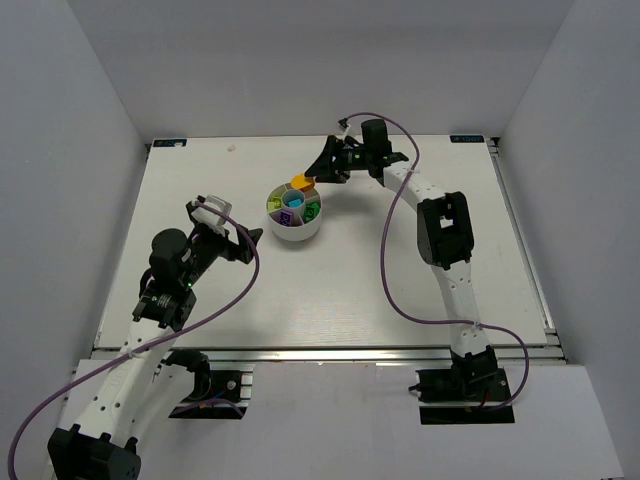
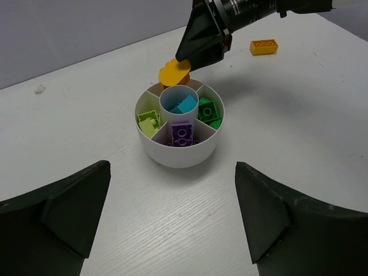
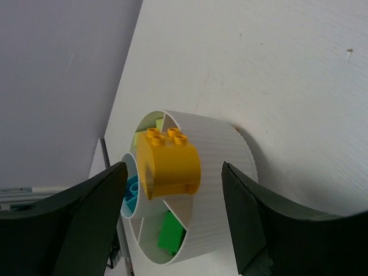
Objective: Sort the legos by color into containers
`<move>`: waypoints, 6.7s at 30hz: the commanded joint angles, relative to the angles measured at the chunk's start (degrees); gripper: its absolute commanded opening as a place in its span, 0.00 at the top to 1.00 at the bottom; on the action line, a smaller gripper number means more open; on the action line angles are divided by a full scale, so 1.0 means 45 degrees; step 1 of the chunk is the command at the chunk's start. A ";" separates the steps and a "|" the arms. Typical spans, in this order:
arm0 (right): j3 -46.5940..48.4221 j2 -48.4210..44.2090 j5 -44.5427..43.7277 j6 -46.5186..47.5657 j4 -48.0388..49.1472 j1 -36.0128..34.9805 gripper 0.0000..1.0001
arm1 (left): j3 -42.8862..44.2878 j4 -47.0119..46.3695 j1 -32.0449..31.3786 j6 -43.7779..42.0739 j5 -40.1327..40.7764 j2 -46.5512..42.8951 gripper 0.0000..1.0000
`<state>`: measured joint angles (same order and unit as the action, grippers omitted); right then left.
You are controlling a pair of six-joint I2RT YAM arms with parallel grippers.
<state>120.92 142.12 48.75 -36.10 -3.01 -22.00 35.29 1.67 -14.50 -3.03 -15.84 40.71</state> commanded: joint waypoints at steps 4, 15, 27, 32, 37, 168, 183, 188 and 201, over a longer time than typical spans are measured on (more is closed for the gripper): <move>-0.0192 0.0272 0.0982 -0.1020 0.1449 -0.0033 0.34 | -0.0049 -0.0059 -0.0078 -0.0167 -0.0133 -0.0121 0.02; -0.0290 0.0350 0.0846 -0.1100 0.1332 0.0005 0.36 | -0.0088 -0.0098 -0.0078 -0.0167 -0.0133 -0.0238 0.02; -0.0368 0.0350 0.1119 -0.1411 0.1683 -0.0053 0.61 | -0.0107 -0.0098 -0.0078 -0.0226 -0.0133 -0.0238 0.02; -0.0388 0.0272 0.1431 -0.1802 0.2229 0.0025 0.67 | -0.0107 -0.0079 -0.0078 -0.0245 -0.0153 -0.0238 0.02; -0.0407 -0.0059 0.1705 -0.1804 0.2757 0.0045 0.71 | -0.0107 -0.0079 -0.0078 -0.0245 -0.0172 -0.0258 0.02; 0.0162 -0.0175 -0.6911 2.0991 -0.9118 0.3346 0.83 | -0.0205 -0.0274 -0.0195 -0.0441 -0.1852 -0.0433 0.02; -0.3338 -0.5139 0.0298 1.0146 -0.1819 0.0456 0.98 | -0.0322 -0.0274 -0.0195 -0.0519 -0.1696 -0.0745 0.02; -0.2284 -0.4261 0.0223 0.6640 0.0935 -0.0207 0.98 | -0.0361 -0.0274 -0.0195 -0.0577 -0.1618 -0.0765 0.02; -0.1638 -0.2482 -0.1556 0.3568 0.3618 -0.1048 0.97 | -0.0362 -0.0274 -0.0195 -0.0694 -0.1462 -0.0707 0.02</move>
<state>110.96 131.44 43.42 -17.23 8.49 -25.26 34.11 1.23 -15.14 -5.58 -22.79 38.02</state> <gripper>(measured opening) 0.435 0.981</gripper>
